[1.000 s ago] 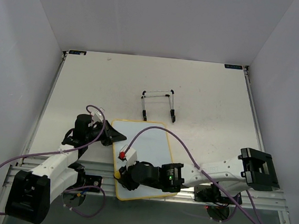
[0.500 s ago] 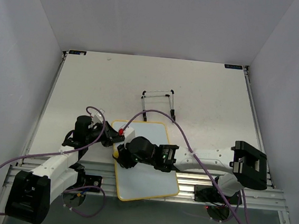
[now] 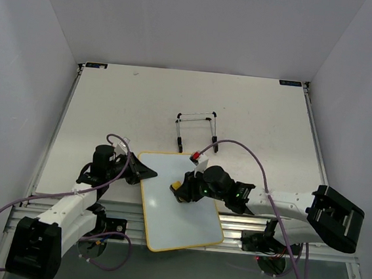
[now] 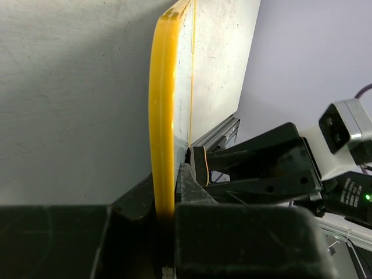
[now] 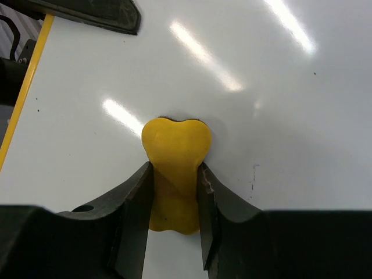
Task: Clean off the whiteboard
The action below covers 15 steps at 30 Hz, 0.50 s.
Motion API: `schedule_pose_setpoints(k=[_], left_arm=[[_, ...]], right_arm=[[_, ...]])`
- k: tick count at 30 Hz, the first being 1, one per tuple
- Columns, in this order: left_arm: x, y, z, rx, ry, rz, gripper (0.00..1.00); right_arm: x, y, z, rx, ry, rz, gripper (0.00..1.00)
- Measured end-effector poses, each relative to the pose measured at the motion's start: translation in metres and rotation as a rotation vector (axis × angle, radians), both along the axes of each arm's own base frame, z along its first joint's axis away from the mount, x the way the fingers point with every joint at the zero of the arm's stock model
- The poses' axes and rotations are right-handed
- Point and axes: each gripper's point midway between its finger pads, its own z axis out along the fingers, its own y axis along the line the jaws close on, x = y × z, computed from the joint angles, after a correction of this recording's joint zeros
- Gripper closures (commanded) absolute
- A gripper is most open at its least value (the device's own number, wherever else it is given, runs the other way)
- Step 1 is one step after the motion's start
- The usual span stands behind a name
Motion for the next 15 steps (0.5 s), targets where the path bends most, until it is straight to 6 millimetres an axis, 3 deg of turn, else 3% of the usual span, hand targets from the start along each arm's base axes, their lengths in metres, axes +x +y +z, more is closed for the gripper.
schedule_pose_setpoints(k=[4,9,15], left_arm=[[-0.002,0.000,0.000,0.002,0.001,-0.001,1.00],[-0.002,0.002,0.003,0.009,-0.001,0.002,1.00],[-0.004,0.005,0.017,0.033,-0.010,0.016,1.00]], right_arm=[[0.002,-0.010,-0.005,0.036,0.062,-0.026,0.92],[0.006,-0.007,-0.005,0.057,0.125,-0.027,0.92],[0.032,-0.015,-0.009,0.037,0.145,-0.103,0.92]])
